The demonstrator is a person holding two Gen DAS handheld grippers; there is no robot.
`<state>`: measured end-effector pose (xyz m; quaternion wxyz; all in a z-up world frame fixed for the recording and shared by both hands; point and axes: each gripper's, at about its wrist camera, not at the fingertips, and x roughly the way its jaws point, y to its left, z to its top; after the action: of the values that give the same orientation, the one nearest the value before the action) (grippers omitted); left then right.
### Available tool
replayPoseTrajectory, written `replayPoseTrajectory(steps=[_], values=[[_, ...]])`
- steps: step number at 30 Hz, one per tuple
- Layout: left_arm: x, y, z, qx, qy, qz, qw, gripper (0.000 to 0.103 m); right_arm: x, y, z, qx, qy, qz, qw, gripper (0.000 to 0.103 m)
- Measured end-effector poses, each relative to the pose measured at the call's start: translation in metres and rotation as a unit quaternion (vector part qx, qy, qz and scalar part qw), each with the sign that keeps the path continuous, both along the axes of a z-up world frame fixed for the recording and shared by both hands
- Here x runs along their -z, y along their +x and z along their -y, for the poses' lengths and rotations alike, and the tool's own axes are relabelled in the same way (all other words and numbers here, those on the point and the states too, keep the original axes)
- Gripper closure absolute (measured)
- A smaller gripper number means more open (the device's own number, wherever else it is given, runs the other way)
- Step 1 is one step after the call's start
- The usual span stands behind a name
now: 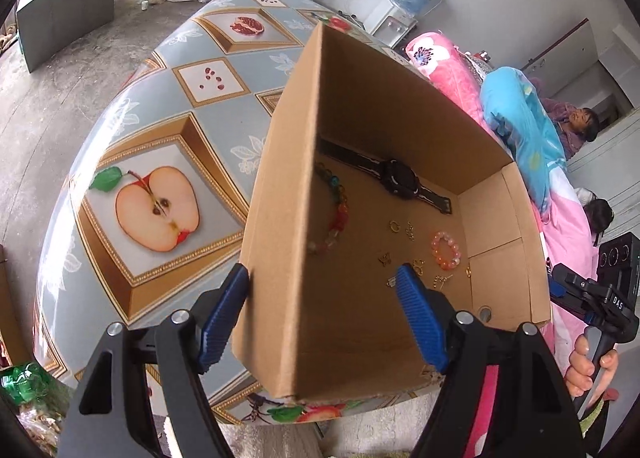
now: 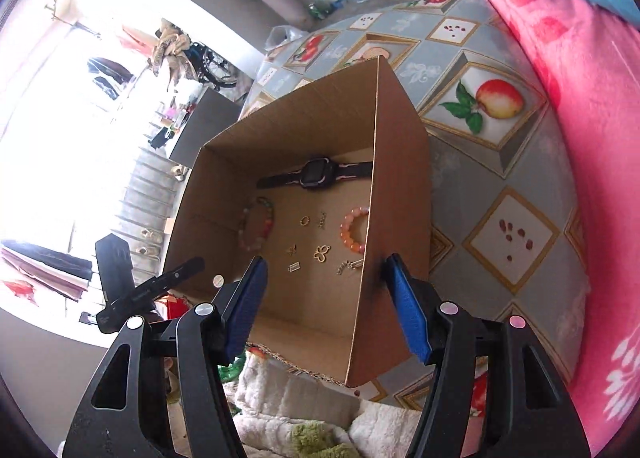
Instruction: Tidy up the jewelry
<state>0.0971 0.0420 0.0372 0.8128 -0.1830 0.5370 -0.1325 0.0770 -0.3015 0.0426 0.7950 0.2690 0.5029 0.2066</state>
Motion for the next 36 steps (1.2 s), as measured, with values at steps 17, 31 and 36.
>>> replayPoseTrajectory(steps=[17,31,36], values=[[-0.044,-0.100,-0.008,-0.046,0.114,0.192,0.9737,0.007,-0.035,-0.108,-0.006,0.041,-0.047,0.197,0.978,0.030],[-0.039,-0.141,0.049,-0.007,0.164,0.234,0.9583,0.006,0.025,-0.122,-0.108,-0.041,-0.136,0.170,0.975,0.019],[-0.029,-0.133,0.065,0.001,0.223,0.203,0.9534,0.006,0.026,-0.112,-0.106,-0.007,-0.146,0.162,0.976,0.012]])
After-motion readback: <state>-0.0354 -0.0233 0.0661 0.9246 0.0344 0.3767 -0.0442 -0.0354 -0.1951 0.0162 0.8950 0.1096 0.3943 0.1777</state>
